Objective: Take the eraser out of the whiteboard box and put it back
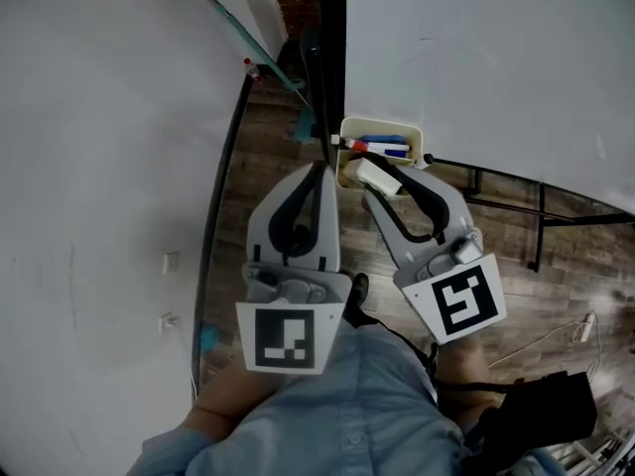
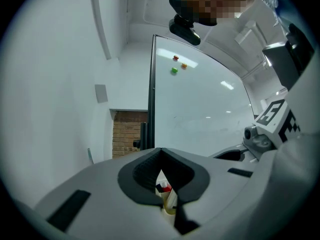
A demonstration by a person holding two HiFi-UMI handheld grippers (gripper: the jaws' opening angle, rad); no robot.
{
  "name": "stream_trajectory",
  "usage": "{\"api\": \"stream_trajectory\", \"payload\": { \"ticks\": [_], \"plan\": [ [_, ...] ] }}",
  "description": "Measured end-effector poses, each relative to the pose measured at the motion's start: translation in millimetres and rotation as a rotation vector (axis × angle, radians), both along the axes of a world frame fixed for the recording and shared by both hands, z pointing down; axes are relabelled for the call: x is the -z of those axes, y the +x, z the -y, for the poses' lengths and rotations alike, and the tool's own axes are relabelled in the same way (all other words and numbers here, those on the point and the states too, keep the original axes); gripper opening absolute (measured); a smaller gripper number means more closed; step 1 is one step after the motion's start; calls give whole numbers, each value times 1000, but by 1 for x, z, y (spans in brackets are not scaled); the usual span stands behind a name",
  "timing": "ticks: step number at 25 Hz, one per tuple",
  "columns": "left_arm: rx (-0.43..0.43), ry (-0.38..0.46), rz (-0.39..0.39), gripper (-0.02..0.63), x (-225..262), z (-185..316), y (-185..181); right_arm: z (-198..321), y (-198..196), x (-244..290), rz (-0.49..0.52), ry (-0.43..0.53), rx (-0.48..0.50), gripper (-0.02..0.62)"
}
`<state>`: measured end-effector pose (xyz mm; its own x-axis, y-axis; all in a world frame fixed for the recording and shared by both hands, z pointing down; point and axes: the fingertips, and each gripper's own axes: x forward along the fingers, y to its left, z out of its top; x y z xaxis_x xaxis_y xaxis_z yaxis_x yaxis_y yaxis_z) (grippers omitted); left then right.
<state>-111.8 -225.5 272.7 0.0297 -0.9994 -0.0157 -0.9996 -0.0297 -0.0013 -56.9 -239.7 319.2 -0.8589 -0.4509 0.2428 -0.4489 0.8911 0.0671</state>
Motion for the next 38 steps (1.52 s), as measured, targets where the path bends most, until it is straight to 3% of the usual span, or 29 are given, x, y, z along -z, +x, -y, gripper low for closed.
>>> {"api": "stream_trajectory", "payload": {
  "ticks": [12,23,38],
  "plan": [
    [4,100,40,5,35,-39,34,-35,39,66,148,90,-12,121],
    [6,161,63,5,57,-60,49,-51,61,103,221,165,-24,121],
    [-6,178,47,5,62,-69,48,-56,62,106,220,185,-31,121]
  ]
}}
